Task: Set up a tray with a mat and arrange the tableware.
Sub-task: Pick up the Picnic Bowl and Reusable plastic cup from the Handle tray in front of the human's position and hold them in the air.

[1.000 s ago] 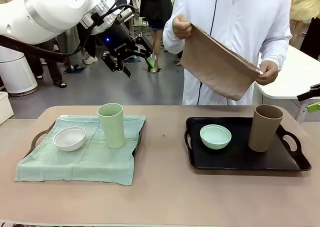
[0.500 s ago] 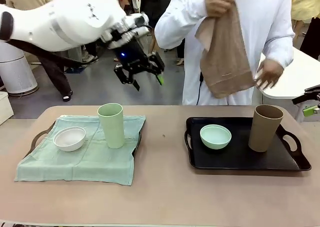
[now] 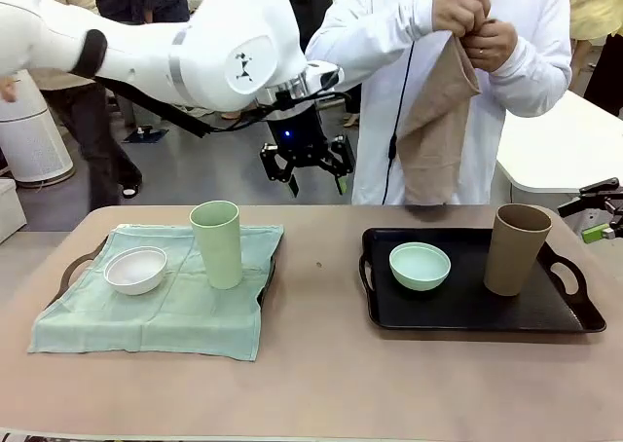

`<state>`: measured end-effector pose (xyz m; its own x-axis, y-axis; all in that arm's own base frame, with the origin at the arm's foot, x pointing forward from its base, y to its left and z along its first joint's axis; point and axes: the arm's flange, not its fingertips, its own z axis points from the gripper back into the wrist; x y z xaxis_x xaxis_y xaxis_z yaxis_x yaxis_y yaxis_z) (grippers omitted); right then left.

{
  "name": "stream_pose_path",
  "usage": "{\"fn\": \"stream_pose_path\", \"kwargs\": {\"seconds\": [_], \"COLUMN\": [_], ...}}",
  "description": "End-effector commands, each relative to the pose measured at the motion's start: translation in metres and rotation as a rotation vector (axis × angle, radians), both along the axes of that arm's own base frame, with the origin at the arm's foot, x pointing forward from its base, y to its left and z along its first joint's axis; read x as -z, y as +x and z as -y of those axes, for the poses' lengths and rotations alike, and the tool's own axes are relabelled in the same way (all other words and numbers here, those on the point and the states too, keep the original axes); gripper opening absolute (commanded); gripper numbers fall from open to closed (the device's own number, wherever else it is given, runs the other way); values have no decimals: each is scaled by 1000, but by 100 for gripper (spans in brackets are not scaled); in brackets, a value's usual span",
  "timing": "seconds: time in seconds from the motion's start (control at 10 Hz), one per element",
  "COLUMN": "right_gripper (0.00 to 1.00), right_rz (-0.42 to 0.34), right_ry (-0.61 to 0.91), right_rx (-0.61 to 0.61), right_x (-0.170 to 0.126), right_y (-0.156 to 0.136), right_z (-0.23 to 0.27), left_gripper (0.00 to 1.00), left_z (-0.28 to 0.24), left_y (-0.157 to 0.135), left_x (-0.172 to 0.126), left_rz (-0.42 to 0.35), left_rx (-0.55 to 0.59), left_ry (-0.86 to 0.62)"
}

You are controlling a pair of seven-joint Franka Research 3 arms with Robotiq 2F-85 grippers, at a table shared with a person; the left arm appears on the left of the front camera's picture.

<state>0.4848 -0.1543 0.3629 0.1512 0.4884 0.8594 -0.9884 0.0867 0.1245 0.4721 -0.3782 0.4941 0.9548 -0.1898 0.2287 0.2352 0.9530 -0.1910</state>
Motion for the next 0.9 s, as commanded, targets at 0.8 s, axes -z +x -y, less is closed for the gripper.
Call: {"fn": "stream_pose_path", "kwargs": {"seconds": [0.8], "right_gripper": [100], "right_rz": [-57], "right_ry": [19], "right_rx": [-39], "right_x": [31], "right_y": [22], "right_z": [-11], "left_gripper": [93], "left_z": [34], "left_y": [6], "left_x": [28], "left_rz": [0], "left_rx": [5], "left_ry": [-44]}}
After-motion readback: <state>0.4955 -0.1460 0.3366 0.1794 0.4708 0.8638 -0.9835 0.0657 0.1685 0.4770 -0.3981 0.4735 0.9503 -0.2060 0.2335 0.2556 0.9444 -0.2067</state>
